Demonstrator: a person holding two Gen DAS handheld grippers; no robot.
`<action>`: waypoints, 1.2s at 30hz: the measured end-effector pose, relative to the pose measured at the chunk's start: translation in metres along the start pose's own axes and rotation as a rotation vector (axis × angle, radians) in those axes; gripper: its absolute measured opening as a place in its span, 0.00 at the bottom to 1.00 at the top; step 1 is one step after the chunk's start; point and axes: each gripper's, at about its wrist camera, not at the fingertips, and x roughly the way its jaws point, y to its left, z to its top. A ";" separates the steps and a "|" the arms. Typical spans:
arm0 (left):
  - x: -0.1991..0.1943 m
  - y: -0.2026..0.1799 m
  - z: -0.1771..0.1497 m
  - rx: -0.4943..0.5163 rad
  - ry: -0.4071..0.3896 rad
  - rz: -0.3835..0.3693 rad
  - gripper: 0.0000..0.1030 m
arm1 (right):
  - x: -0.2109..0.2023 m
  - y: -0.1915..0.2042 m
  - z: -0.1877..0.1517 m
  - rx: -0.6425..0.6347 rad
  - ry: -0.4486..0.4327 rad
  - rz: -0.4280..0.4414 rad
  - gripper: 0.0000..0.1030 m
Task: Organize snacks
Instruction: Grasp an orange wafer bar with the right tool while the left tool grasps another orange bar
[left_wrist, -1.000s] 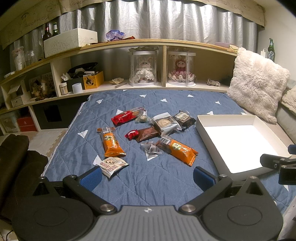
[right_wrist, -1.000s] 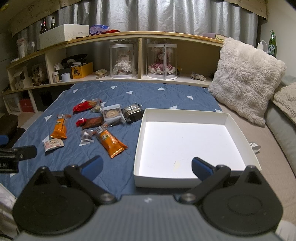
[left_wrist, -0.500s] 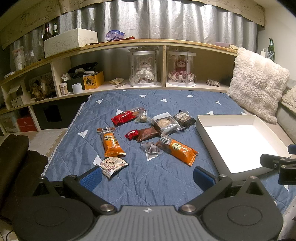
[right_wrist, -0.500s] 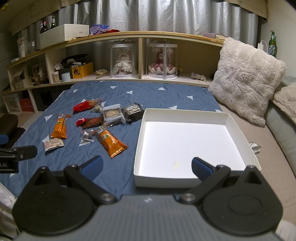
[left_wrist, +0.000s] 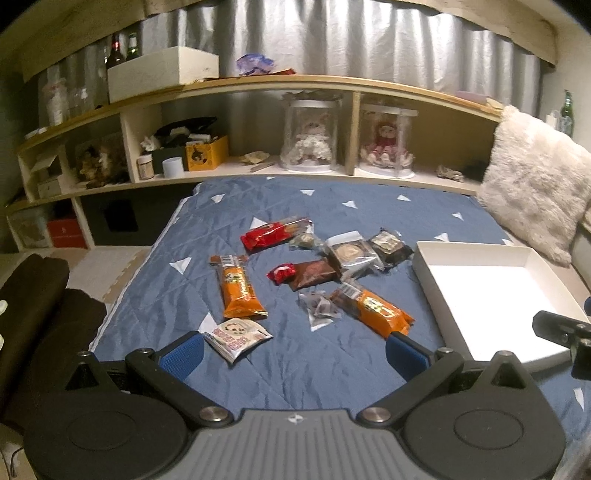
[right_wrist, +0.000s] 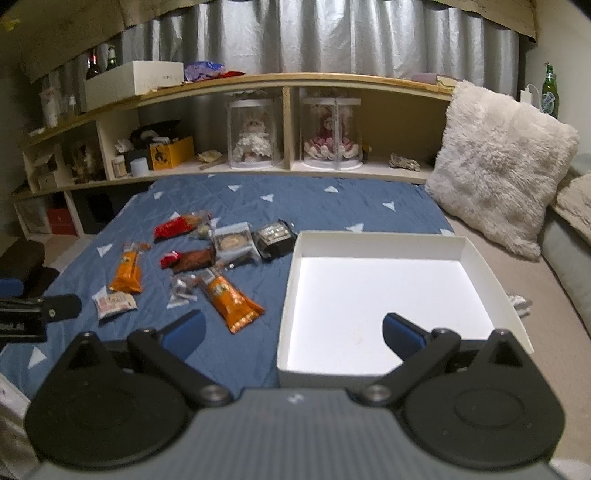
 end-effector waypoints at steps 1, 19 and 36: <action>0.002 0.003 0.003 -0.007 0.001 0.002 1.00 | 0.001 0.001 0.001 -0.005 -0.004 0.003 0.99; 0.072 0.041 0.062 0.008 0.045 0.011 1.00 | 0.071 0.027 0.037 -0.190 -0.033 0.073 0.99; 0.173 0.079 0.062 0.051 0.196 0.014 1.00 | 0.177 0.043 0.057 -0.248 0.065 0.140 0.99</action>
